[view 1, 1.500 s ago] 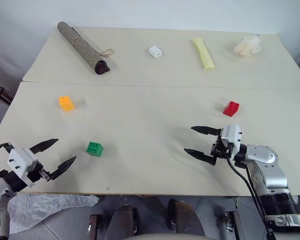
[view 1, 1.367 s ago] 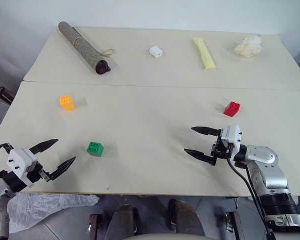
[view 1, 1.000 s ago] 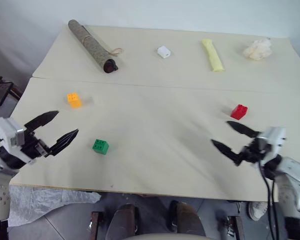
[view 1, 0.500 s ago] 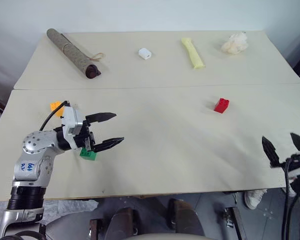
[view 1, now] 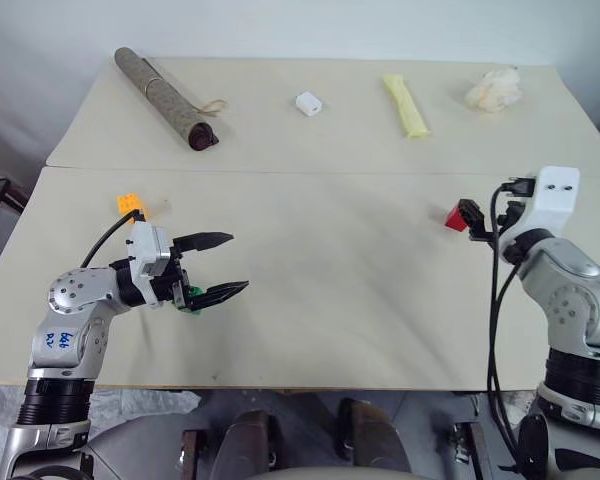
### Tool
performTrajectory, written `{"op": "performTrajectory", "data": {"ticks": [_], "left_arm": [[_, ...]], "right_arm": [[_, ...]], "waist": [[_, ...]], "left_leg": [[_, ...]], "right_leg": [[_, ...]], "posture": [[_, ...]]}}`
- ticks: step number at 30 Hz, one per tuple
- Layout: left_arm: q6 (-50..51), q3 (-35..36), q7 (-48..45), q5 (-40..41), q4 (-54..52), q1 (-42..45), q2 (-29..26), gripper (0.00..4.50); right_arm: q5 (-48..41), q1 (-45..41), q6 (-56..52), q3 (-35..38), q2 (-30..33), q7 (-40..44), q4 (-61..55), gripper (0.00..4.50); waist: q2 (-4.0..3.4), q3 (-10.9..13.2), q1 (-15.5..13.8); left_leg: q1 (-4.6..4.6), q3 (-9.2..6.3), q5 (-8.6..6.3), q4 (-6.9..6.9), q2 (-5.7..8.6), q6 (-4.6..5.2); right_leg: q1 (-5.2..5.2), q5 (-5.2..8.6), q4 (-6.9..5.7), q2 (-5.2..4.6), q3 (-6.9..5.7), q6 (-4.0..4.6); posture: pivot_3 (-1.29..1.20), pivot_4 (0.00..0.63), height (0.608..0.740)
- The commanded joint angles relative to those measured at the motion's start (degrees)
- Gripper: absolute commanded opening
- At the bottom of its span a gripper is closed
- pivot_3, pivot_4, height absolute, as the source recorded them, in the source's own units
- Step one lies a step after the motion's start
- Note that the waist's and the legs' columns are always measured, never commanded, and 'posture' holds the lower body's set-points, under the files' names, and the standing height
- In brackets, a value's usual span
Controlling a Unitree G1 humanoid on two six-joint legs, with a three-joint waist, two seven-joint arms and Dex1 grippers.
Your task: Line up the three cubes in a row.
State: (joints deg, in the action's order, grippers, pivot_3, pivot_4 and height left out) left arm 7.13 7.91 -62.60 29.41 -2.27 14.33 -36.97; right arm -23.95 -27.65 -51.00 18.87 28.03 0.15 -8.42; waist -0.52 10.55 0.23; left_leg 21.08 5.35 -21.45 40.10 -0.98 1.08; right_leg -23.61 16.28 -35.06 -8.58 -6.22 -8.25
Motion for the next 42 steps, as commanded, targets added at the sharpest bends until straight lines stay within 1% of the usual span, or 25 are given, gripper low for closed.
{"op": "performTrajectory", "data": {"ticks": [1, 10, 13, 15, 17, 20, 21, 23, 24, 25, 26, 27, 29, 31, 32, 34, 36, 37, 41, 42], "left_arm": [[-0.39, 0.59, 0.74, -0.15, -3.18, -0.81, -0.15, 4.38], [-0.22, 1.32, 2.04, -0.25, -4.18, -1.57, -0.42, 4.38], [-0.19, 1.13, 2.43, -0.34, -4.49, -1.52, -0.30, 4.50], [-0.32, 1.31, 2.67, -0.45, -4.44, -1.47, -0.36, 4.50], [-0.38, 1.52, 2.88, -0.44, -4.35, -1.44, -0.45, 4.50], [-0.52, 1.91, 2.85, -0.39, -4.32, -1.75, -0.78, 4.50], [-0.60, 2.14, 2.90, -0.46, -4.31, -1.88, -0.92, 4.50], [-0.58, 2.60, 3.09, -0.37, -4.33, -2.01, -1.14, 4.50], [-0.59, 3.04, 3.19, -0.28, -4.26, -2.23, -1.36, 4.50], [-0.59, 3.29, 3.24, -0.28, -4.08, -2.25, -1.47, 4.50], [-0.74, 3.67, 3.12, -0.30, -4.00, -2.68, -1.69, 4.50], [-0.85, 3.83, 3.03, -0.37, -3.79, -2.78, -1.82, 4.50], [-0.99, 4.18, 3.05, -0.51, -3.44, -3.07, -1.89, 4.50], [-1.06, 4.48, 3.43, -0.59, -3.09, -3.19, -1.78, 4.50], [-1.10, 4.57, 3.64, -0.62, -3.12, -3.31, -1.71, 4.50], [-1.02, 4.73, 4.17, -0.56, -3.65, -3.74, -1.56, 4.50], [-0.86, 4.99, 4.64, -0.36, -4.51, -4.46, -1.54, 4.50], [-0.76, 5.22, 4.95, -0.22, -5.18, -5.09, -1.56, 4.50], [-0.28, 6.84, 5.99, 0.39, -7.49, -7.99, -1.88, 4.50], [-0.24, 7.18, 6.19, 0.46, -7.80, -8.43, -1.92, 4.50]], "right_arm": [[3.34, -2.21, 1.72, -1.09, -1.65, -2.24, 3.04, 4.50], [7.38, -5.46, 6.13, -2.28, -7.33, -4.52, 9.59, 4.50], [8.07, -6.22, 7.17, -2.38, -8.57, -4.79, 10.63, 3.90], [8.30, -6.35, 7.28, -2.58, -8.57, -4.31, 10.86, 3.32], [8.75, -6.57, 8.11, -3.16, -8.15, -3.37, 11.39, 2.52], [9.01, -7.19, 8.14, -4.40, -6.69, 0.01, 12.66, 1.58], [8.73, -7.49, 7.47, -4.94, -5.67, 2.04, 13.18, 1.46], [8.12, -8.11, 6.35, -6.12, -3.40, 6.33, 14.13, 1.47], [6.92, -8.67, 5.92, -10.29, 0.65, 16.00, 14.21, 1.47], [6.20, -9.22, 5.80, -13.37, 3.52, 23.14, 14.50, 1.47], [4.42, -9.61, 8.91, -16.86, 7.04, 34.86, 13.74, 1.47], [3.29, -10.11, 11.49, -19.14, 9.34, 42.93, 13.65, 1.47], [1.76, -11.81, 18.46, -21.49, 11.39, 55.83, 15.60, 1.47], [2.77, -14.45, 25.53, -24.57, 11.84, 66.49, 21.03, 1.47], [4.37, -15.81, 28.65, -26.61, 12.00, 70.49, 24.20, 1.47], [8.61, -18.29, 37.01, -30.26, 11.56, 75.91, 31.15, 1.47], [11.59, -20.37, 47.59, -32.10, 9.91, 79.77, 38.22, 1.47], [11.90, -21.57, 50.85, -32.24, 8.70, 81.71, 41.76, 1.47], [13.27, -26.03, 58.32, -32.91, 5.15, 89.89, 54.06, 1.47], [14.58, -26.82, 60.92, -33.26, 4.80, 90.33, 56.70, 1.47]], "waist": [[0.00, 0.00, 0.14], [0.00, 0.00, 0.95], [0.00, 0.00, 1.45], [0.00, 0.00, 1.53], [0.00, 0.00, 1.50], [0.00, 0.00, 1.53], [0.00, 0.00, 1.53], [0.00, 0.00, 1.55], [-0.01, 0.00, 1.52], [-0.02, 0.02, 1.51], [-0.02, 0.02, 1.54], [-0.02, 0.02, 1.52], [-0.02, 0.02, 1.60], [-0.01, 0.02, 1.74], [0.00, 0.03, 1.70], [0.00, 0.03, 1.69], [0.04, 0.04, 1.40], [0.05, 0.04, 1.35], [0.06, 0.06, 1.86], [0.06, 0.06, 1.98]], "left_leg": [[0.08, 0.03, 0.00, 0.00, -0.01, 0.00], [0.10, 0.01, 0.01, -0.03, -0.02, 0.00], [0.10, 0.00, 0.01, -0.03, -0.02, -0.01], [0.09, 0.00, 0.01, -0.04, -0.03, -0.01], [0.09, 0.00, 0.01, -0.04, -0.03, -0.01], [0.09, 0.00, 0.01, -0.04, -0.03, -0.01], [0.09, 0.01, 0.01, -0.04, -0.03, -0.01], [0.09, 0.01, 0.01, -0.04, -0.03, -0.01], [0.09, 0.01, 0.01, -0.04, -0.03, -0.01], [0.09, 0.01, 0.01, -0.03, -0.03, -0.01], [0.10, 0.01, 0.02, -0.04, -0.03, 0.00], [0.09, 0.01, 0.02, -0.05, -0.03, 0.00], [0.08, 0.00, 0.01, -0.06, -0.07, 0.00], [0.05, 0.02, 0.01, -0.05, -0.08, 0.00], [0.04, 0.02, 0.01, -0.04, -0.08, 0.00], [0.03, 0.02, 0.01, -0.01, -0.07, 0.00], [0.04, 0.00, 0.01, -0.01, -0.05, 0.00], [0.09, -0.05, 0.01, -0.01, -0.03, 0.00], [0.09, -0.06, 0.01, 0.02, -0.04, 0.00], [0.09, -0.07, 0.02, 0.01, -0.05, 0.00]], "right_leg": [[-0.07, 0.00, 0.00, 0.01, -0.01, 0.00], [-0.07, 0.00, 0.02, 0.03, -0.06, -0.01], [-0.07, 0.00, 0.02, 0.03, -0.07, 0.00], [-0.07, 0.00, 0.02, 0.03, -0.07, -0.01], [-0.07, 0.00, 0.02, 0.03, -0.07, -0.01], [-0.07, 0.00, 0.02, 0.03, -0.07, -0.01], [-0.07, 0.00, 0.02, 0.03, -0.06, -0.01], [-0.07, 0.00, 0.02, 0.03, -0.07, -0.01], [-0.07, 0.00, 0.03, 0.03, -0.07, -0.01], [-0.07, 0.00, 0.03, 0.03, -0.07, -0.01], [-0.07, 0.00, 0.07, 0.03, -0.06, -0.01], [-0.07, 0.00, 0.08, 0.03, -0.07, -0.01], [-0.06, 0.00, 0.15, 0.07, -0.09, -0.01], [-0.03, 0.00, 0.14, 0.08, -0.09, -0.01], [-0.01, 0.00, 0.13, 0.08, -0.11, -0.01], [0.01, -0.01, 0.13, 0.07, -0.11, -0.03], [0.01, -0.01, 0.13, 0.05, -0.12, -0.03], [0.01, -0.01, 0.14, 0.02, -0.19, -0.03], [0.02, -0.01, 0.14, 0.02, -0.24, -0.03], [0.01, -0.01, 0.14, 0.02, -0.25, -0.03]], "posture": [[0.00, 0.150, 0.740], [0.00, 0.150, 0.740], [0.00, 0.150, 0.740], [0.00, 0.150, 0.740], [0.00, 0.150, 0.740], [0.00, 0.150, 0.740], [0.00, 0.150, 0.740], [0.00, 0.150, 0.740], [0.00, 0.150, 0.740], [0.00, 0.150, 0.740], [0.00, 0.150, 0.740], [0.00, 0.150, 0.740], [0.00, 0.150, 0.740], [0.00, 0.150, 0.740], [0.00, 0.150, 0.740], [0.00, 0.150, 0.740], [0.00, 0.150, 0.740], [0.00, 0.150, 0.740], [0.00, 0.150, 0.740], [0.00, 0.150, 0.740]]}}
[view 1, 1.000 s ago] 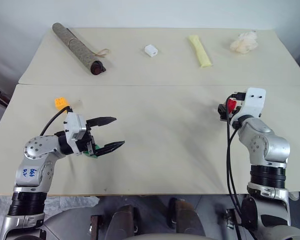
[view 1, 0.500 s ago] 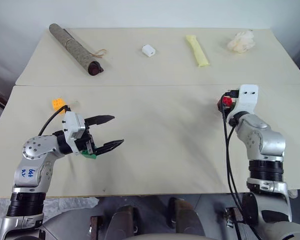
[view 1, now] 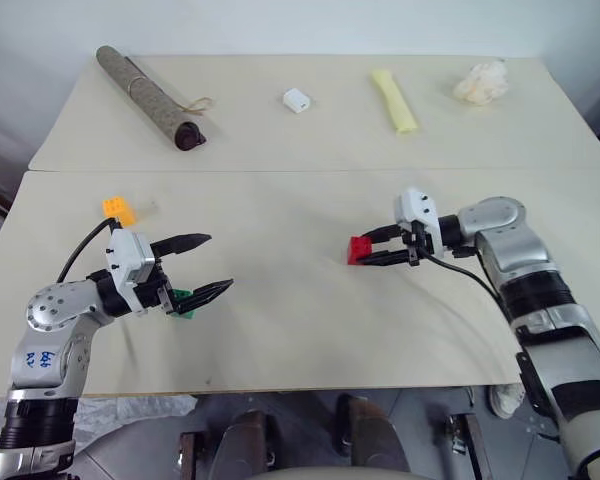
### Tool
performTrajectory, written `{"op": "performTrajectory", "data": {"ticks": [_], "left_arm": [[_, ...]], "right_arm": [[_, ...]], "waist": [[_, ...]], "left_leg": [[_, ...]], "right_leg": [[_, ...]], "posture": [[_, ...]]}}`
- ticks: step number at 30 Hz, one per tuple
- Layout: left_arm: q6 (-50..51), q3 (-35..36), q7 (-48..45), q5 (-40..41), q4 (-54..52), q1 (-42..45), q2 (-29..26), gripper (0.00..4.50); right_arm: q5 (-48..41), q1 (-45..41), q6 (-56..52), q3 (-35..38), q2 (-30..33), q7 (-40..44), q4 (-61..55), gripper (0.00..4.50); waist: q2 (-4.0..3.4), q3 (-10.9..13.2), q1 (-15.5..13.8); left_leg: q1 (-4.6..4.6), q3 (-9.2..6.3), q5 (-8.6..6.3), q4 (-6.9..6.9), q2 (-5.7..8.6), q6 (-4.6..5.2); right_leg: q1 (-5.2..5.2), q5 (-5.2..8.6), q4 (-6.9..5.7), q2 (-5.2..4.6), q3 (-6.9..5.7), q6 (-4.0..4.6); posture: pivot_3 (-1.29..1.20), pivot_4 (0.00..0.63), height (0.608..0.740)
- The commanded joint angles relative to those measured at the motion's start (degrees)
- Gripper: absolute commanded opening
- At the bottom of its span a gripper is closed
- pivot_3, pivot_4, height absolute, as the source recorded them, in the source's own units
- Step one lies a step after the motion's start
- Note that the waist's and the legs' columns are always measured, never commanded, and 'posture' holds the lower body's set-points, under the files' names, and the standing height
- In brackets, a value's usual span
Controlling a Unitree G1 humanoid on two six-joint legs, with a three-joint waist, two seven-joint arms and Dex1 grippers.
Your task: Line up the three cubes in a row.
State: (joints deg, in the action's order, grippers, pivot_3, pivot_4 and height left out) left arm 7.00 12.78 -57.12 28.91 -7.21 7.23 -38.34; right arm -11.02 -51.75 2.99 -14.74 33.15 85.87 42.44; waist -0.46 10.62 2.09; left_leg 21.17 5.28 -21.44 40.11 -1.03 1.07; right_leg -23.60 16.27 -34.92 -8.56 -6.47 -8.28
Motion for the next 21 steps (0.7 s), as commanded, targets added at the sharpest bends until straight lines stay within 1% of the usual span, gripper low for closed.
{"op": "performTrajectory", "data": {"ticks": [1, 2, 5, 7, 8, 11, 14, 15, 16, 18, 19, 21], "left_arm": [[-0.06, 2.61, 0.92, 1.01, -3.08, -1.63, -0.55, 4.50], [-0.04, 2.83, 1.05, 1.02, -3.16, -1.78, -0.56, 4.50], [0.02, 3.44, 1.18, 1.14, -3.17, -1.97, -0.65, 4.50], [0.04, 4.07, 1.32, 1.22, -3.01, -2.02, -0.68, 4.50], [0.07, 4.39, 1.31, 1.29, -2.90, -2.08, -0.77, 4.50], [0.02, 6.12, 1.61, 1.69, -2.38, -2.51, -0.94, 4.50], [-0.54, 11.08, 2.69, 2.66, -0.93, -4.59, -0.86, 4.50], [-1.12, 13.65, 3.28, 2.76, 0.13, -6.01, -0.77, 4.50], [-1.92, 17.16, 3.76, 2.86, 1.74, -8.47, -0.58, 4.50], [-3.06, 22.21, 4.38, 3.02, 3.99, -12.46, -0.12, 4.50], [-3.12, 23.98, 4.20, 3.22, 4.73, -14.62, 0.04, 4.50], [-3.69, 27.17, 2.56, 3.42, 6.65, -20.38, 0.65, 4.50]], "right_arm": [[2.77, -3.45, 9.54, 0.03, -0.58, 5.47, 8.17, 1.47], [3.45, -4.21, 10.49, 0.06, -0.95, 5.48, 10.14, 1.47], [3.17, -6.44, 8.56, 1.11, -2.24, 6.14, 14.03, 1.47], [1.64, -7.18, 6.76, 0.39, -2.10, 6.55, 14.35, 2.21], [1.44, -7.44, 8.02, 1.58, -2.35, 6.34, 14.90, 2.46], [-0.48, -7.11, 9.82, 3.84, -1.74, 6.57, 14.13, 3.43], [-5.02, -4.17, 11.45, 5.65, 1.03, 6.63, 9.60, 4.41], [-7.70, -2.32, 11.62, 6.00, 2.53, 6.63, 6.85, 4.46], [-15.22, 1.39, 9.62, 6.35, 5.10, 6.63, 1.03, 4.46], [-23.20, 6.50, 8.24, 7.61, 8.13, 6.63, -5.69, 4.46], [-24.88, 8.64, 7.17, 7.43, 9.58, 6.63, -8.15, 4.46], [-27.21, 12.36, 7.04, 8.43, 10.48, 6.63, -11.65, 4.46]], "waist": [[0.00, 0.00, 0.20], [0.00, 0.00, 0.16], [0.00, 0.00, 0.23], [0.00, 0.00, 0.25], [0.00, 0.00, 0.24], [0.00, 0.00, 0.25], [0.00, 0.00, 0.37], [0.00, 0.00, 0.33], [0.00, 0.00, 0.16], [0.00, 0.00, -0.11], [0.01, 0.00, -0.26], [0.05, 0.02, -0.15]], "left_leg": [[-0.01, -0.01, 0.00, 0.00, -0.02, 0.00], [-0.01, -0.02, 0.00, 0.01, -0.03, 0.00], [-0.02, -0.07, 0.00, 0.07, -0.03, 0.00], [-0.04, -0.08, 0.00, 0.10, -0.05, 0.00], [-0.04, -0.09, 0.00, 0.12, -0.07, -0.01], [-0.02, -0.09, 0.00, 0.12, -0.06, -0.01], [-0.03, -0.09, 0.00, 0.11, -0.07, -0.01], [-0.03, -0.10, 0.00, 0.10, -0.09, -0.01], [-0.02, -0.12, 0.00, 0.10, -0.10, -0.01], [-0.04, -0.19, -0.01, 0.08, -0.17, -0.02], [-0.02, -0.18, -0.02, 0.03, -0.16, -0.01], [-0.01, -0.03, -0.02, 0.01, -0.11, -0.01]], "right_leg": [[0.00, 0.00, -0.01, 0.01, -0.02, 0.00], [0.01, 0.00, -0.02, 0.00, -0.04, 0.00], [0.09, 0.00, -0.02, 0.00, -0.07, 0.00], [0.11, 0.00, -0.05, 0.00, -0.07, 0.00], [0.11, 0.00, -0.07, 0.00, -0.07, 0.00], [0.10, 0.00, -0.06, 0.00, -0.07, 0.00], [0.10, 0.00, -0.06, 0.00, -0.08, 0.00], [0.09, 0.00, -0.05, 0.00, -0.08, 0.00], [0.10, 0.00, -0.04, -0.01, -0.10, 0.01], [0.10, 0.00, 0.00, -0.01, -0.23, 0.01], [0.09, 0.01, 0.05, -0.04, -0.28, 0.02], [0.10, 0.01, 0.11, -0.05, -0.35, 0.02]], "posture": [[0.00, 0.150, 0.740], [0.00, 0.150, 0.740], [0.00, 0.150, 0.740], [0.00, 0.150, 0.740], [0.00, 0.150, 0.740], [0.00, 0.150, 0.740], [0.00, 0.150, 0.740], [0.00, 0.150, 0.740], [0.00, 0.150, 0.740], [0.00, 0.150, 0.740], [0.00, 0.150, 0.740], [0.00, 0.150, 0.740]]}}
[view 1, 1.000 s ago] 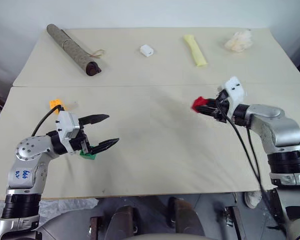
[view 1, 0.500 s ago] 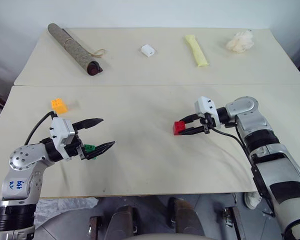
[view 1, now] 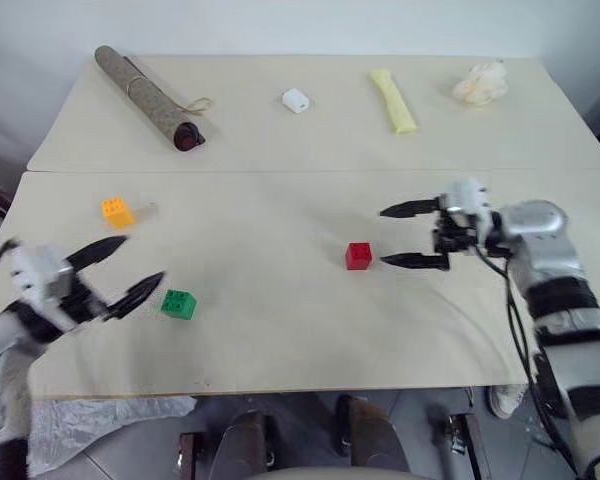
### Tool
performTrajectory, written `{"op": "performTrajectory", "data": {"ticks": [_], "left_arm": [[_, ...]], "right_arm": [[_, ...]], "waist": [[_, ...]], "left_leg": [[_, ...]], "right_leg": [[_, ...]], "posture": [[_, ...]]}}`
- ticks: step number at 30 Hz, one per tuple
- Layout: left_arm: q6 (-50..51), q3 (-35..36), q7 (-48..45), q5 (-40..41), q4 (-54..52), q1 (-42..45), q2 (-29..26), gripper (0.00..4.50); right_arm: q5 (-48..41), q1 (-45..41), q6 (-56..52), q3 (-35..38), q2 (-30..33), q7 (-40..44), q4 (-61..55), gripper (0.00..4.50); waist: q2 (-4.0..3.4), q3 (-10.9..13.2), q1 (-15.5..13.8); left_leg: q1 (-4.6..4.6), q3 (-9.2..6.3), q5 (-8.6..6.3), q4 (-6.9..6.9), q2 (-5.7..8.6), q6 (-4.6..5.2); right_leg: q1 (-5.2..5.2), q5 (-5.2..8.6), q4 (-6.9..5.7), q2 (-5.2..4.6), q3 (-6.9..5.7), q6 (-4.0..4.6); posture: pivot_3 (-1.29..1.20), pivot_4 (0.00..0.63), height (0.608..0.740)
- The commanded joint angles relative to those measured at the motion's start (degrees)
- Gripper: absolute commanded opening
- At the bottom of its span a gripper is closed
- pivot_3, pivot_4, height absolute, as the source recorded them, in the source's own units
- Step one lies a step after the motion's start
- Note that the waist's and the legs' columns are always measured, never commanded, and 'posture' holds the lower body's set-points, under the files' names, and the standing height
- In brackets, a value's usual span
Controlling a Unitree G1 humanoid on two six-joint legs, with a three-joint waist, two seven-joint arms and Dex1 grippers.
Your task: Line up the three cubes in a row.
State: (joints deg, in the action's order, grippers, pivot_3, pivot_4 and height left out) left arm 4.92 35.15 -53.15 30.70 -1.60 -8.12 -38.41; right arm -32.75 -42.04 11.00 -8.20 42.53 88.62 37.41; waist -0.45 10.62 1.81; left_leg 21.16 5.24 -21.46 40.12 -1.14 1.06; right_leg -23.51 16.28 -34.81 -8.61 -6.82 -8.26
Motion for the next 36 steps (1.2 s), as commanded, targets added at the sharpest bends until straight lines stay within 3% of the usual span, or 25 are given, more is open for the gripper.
{"op": "performTrajectory", "data": {"ticks": [1, 6, 10, 14, 18, 26, 30, 33, 36], "left_arm": [[-1.67, 6.21, -1.70, 1.97, 1.83, -7.25, 1.15, 4.50], [-2.56, 10.29, -1.53, 3.44, 1.61, -15.09, 4.57, 4.50], [0.16, 7.20, -4.12, 4.30, -6.15, -22.36, 6.41, 4.50], [0.25, 4.92, 2.07, 4.61, -16.79, -23.64, 11.15, 4.50], [2.05, -2.92, 13.15, 1.93, -31.62, -26.72, 20.51, 4.50], [7.86, -14.62, 29.31, -10.89, -31.75, -19.49, 24.25, 4.50], [9.87, -17.44, 31.76, -10.36, -29.51, -15.48, 25.80, 4.50], [10.19, -19.05, 31.82, -10.74, -28.45, -14.35, 25.53, 3.92], [11.19, -19.24, 30.92, -9.88, -28.16, -14.29, 24.22, 2.94]], "right_arm": [[-5.90, 4.40, -1.01, 1.46, 1.96, 3.88, -8.33, 4.46], [-8.39, 11.55, -6.88, 4.03, 1.03, 3.70, -14.37, 4.46], [-6.80, 15.44, -7.81, 3.92, 1.76, 3.88, -16.25, 4.46], [-6.95, 16.72, -8.95, 6.90, 0.90, 2.09, -18.32, 4.46], [-6.49, 19.27, -10.07, 9.13, 1.00, 1.27, -22.41, 4.46], [-5.62, 19.25, -12.78, 9.52, 0.05, 2.00, -24.73, 4.46], [-5.21, 20.16, -12.78, 9.98, -0.54, 2.16, -25.48, 4.46], [-5.04, 21.35, -12.34, 10.34, -0.72, 2.24, -26.03, 4.50], [-4.29, 22.54, -11.20, 10.69, -0.53, 2.39, -26.15, 4.50]], "waist": [[0.05, 0.02, 0.20], [0.12, 0.01, -0.34], [0.20, -0.03, -0.97], [0.20, -0.03, -1.64], [0.23, -0.05, -1.68], [0.20, -0.07, -1.83], [0.21, -0.07, -1.84], [0.21, -0.07, -1.85], [0.21, -0.07, -1.86]], "left_leg": [[-0.05, 0.05, -0.01, 0.00, -0.04, -0.02], [-0.11, 0.09, -0.04, 0.11, -0.42, -0.07], [-0.09, 0.07, -0.12, 0.17, -0.44, -0.02], [-0.11, 0.05, -0.15, 0.19, -0.46, -0.01], [-0.15, -0.04, -0.22, 0.20, -0.53, 0.01], [-0.18, 0.05, -0.26, 0.35, -0.40, 0.04], [-0.14, 0.03, -0.26, 0.42, -0.49, 0.04], [-0.10, 0.05, -0.26, 0.46, -0.47, 0.04], [-0.10, 0.05, -0.26, 0.50, -0.48, 0.04]], "right_leg": [[0.01, 0.00, 0.00, 0.01, 0.01, 0.00], [0.01, -0.08, -0.09, 0.04, 0.02, 0.14], [0.02, -0.11, -0.06, 0.02, 0.02, 0.19], [-0.01, -0.15, -0.03, 0.02, 0.11, 0.21], [0.01, -0.22, 0.06, 0.04, 0.16, 0.25], [0.03, -0.25, 0.03, 0.17, 0.19, 0.29], [0.02, -0.26, -0.01, 0.16, 0.18, 0.29], [0.02, -0.26, 0.00, 0.17, 0.15, 0.29], [0.02, -0.26, -0.02, 0.17, 0.14, 0.29]], "posture": [[0.00, 0.150, 0.740], [0.00, 0.150, 0.740], [0.00, 0.150, 0.740], [0.00, 0.150, 0.740], [0.00, 0.150, 0.740], [0.00, 0.150, 0.740], [0.00, 0.150, 0.740], [0.00, 0.150, 0.740], [0.00, 0.150, 0.740]]}}
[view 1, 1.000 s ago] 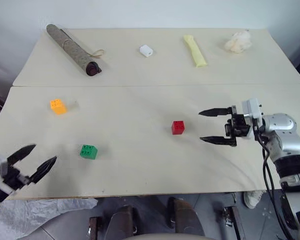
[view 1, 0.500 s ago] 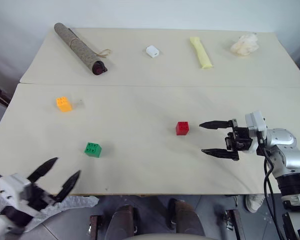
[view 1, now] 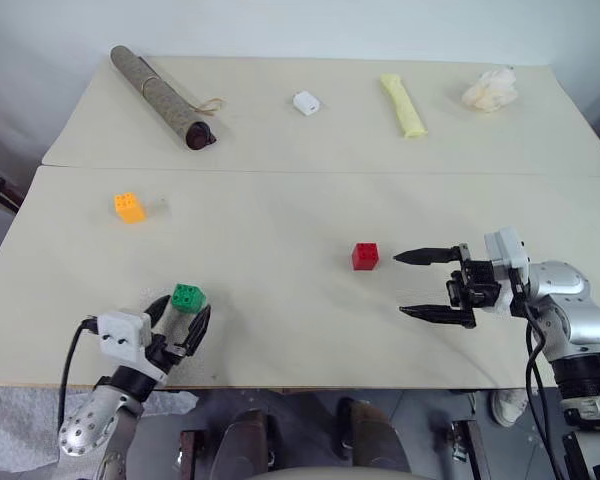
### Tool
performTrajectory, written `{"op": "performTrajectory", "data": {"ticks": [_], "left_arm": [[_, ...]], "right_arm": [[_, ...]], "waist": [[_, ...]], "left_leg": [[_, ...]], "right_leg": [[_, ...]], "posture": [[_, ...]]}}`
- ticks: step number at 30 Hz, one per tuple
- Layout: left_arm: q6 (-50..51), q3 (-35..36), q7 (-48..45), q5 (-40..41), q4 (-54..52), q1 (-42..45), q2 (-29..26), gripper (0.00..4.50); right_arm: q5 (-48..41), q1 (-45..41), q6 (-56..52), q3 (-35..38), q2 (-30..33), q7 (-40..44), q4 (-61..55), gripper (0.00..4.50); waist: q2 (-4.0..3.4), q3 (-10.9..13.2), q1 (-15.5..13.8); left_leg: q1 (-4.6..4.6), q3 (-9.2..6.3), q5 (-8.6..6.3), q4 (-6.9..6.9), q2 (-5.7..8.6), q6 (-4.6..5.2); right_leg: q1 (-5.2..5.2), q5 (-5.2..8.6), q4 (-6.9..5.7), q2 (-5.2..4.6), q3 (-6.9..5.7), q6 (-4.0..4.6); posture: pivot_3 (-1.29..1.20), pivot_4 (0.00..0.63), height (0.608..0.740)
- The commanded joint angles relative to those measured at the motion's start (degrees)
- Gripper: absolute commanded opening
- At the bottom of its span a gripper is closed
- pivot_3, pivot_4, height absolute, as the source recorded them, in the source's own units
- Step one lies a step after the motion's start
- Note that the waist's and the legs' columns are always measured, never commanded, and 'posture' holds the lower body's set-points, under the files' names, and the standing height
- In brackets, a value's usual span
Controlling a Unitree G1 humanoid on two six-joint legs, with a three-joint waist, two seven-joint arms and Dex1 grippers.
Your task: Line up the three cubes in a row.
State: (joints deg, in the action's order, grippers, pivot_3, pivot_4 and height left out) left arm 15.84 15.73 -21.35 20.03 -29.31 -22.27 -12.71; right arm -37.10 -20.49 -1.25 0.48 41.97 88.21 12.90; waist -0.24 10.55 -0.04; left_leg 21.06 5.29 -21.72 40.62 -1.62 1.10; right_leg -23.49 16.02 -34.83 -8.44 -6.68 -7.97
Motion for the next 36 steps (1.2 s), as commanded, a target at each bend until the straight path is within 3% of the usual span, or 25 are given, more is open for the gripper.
{"op": "performTrajectory", "data": {"ticks": [1, 5, 9, 12, 14, 16, 19, 23, 29, 36], "left_arm": [[0.64, 1.62, -1.33, 1.93, -0.47, 0.04, -2.31, 2.67], [1.52, 5.85, -5.20, 5.47, 1.68, 1.58, -7.51, 1.46], [1.10, 7.87, -20.27, 13.74, 5.91, 5.92, -16.32, 1.45], [-0.63, 7.43, -32.02, 14.89, 12.37, 12.48, -25.43, 1.45], [-2.15, 4.49, -38.25, 13.30, 18.02, 20.11, -30.63, 1.45], [-4.42, -3.14, -45.89, 9.40, 27.32, 34.03, -33.02, 1.45], [-14.35, -17.99, -56.48, -1.80, 46.83, 56.10, -27.60, 1.45], [-23.70, -23.19, -60.75, -7.38, 68.83, 70.67, -18.60, 1.45], [-32.13, -25.60, -62.62, -13.59, 91.27, 81.62, -11.73, 1.45], [-35.89, -24.41, -59.46, -17.37, 99.73, 85.52, -7.77, 1.45]], "right_arm": [[0.25, 1.28, 1.56, 2.57, 0.20, 2.49, -1.33, 4.50], [1.13, 2.28, 3.67, 4.01, 0.78, 2.63, -0.21, 4.50], [1.27, 4.65, 4.03, 6.20, 0.75, 1.57, -1.01, 4.50], [1.14, 6.23, 4.00, 8.07, 0.85, 0.38, -1.44, 4.50], [1.20, 7.22, 3.96, 9.21, 0.79, -0.53, -1.80, 4.50], [1.60, 8.60, 5.20, 10.81, 0.41, -1.61, -1.85, 4.50], [1.82, 11.60, 6.37, 13.40, -0.67, -4.72, -3.60, 4.50], [1.37, 15.56, 5.76, 15.07, -1.81, -8.06, -8.31, 4.50], [0.92, 21.53, 5.30, 17.21, -4.10, -13.87, -15.83, 4.50], [0.58, 27.32, 4.78, 18.00, -6.35, -18.64, -22.86, 4.50]], "waist": [[0.00, 0.00, -0.01], [0.00, 0.00, 0.00], [0.00, 0.00, -0.21], [-0.02, 0.00, -0.37], [-0.03, 0.00, -0.63], [-0.06, -0.02, -0.98], [-0.11, -0.05, -2.01], [-0.11, -0.08, -1.32], [0.06, 0.02, 0.44], [0.10, 0.05, -0.24]], "left_leg": [[0.00, 0.00, 0.00, 0.02, 0.00, 0.00], [0.01, -0.02, 0.00, 0.10, -0.03, 0.00], [0.11, 0.01, -0.01, 0.24, -0.02, 0.00], [0.15, 0.08, -0.02, 0.32, 0.00, -0.02], [0.13, 0.15, -0.02, 0.34, 0.09, -0.03], [0.13, 0.22, -0.03, 0.38, 0.09, -0.05], [0.13, 0.15, -0.01, 0.43, 0.23, -0.03], [0.14, 0.31, -0.03, 0.36, 0.33, 0.02], [0.12, 0.60, -0.03, -0.10, 0.14, 0.02], [0.18, 0.55, -0.06, 0.20, 0.14, 0.06]], "right_leg": [[0.00, 0.00, -0.02, 0.00, -0.01, 0.00], [0.00, 0.00, -0.06, 0.00, 0.00, 0.00], [0.01, 0.01, -0.13, 0.00, -0.06, 0.01], [0.00, 0.02, -0.17, 0.03, -0.11, 0.03], [0.01, 0.02, -0.21, 0.05, -0.11, 0.03], [0.03, 0.02, -0.23, 0.12, -0.10, 0.04], [0.17, -0.01, -0.21, 0.16, -0.16, -0.01], [0.16, -0.06, -0.06, 0.16, -0.23, -0.10], [-0.14, -0.02, 0.12, 0.16, -0.76, -0.04], [-0.07, -0.05, 0.03, 0.07, -0.76, -0.07]], "posture": [[0.00, 0.150, 0.740], [0.00, 0.150, 0.740], [0.00, 0.150, 0.740], [0.00, 0.150, 0.740], [0.00, 0.150, 0.740], [0.00, 0.150, 0.740], [0.00, 0.150, 0.740], [0.00, 0.150, 0.740], [0.00, 0.150, 0.740], [0.00, 0.150, 0.740]]}}
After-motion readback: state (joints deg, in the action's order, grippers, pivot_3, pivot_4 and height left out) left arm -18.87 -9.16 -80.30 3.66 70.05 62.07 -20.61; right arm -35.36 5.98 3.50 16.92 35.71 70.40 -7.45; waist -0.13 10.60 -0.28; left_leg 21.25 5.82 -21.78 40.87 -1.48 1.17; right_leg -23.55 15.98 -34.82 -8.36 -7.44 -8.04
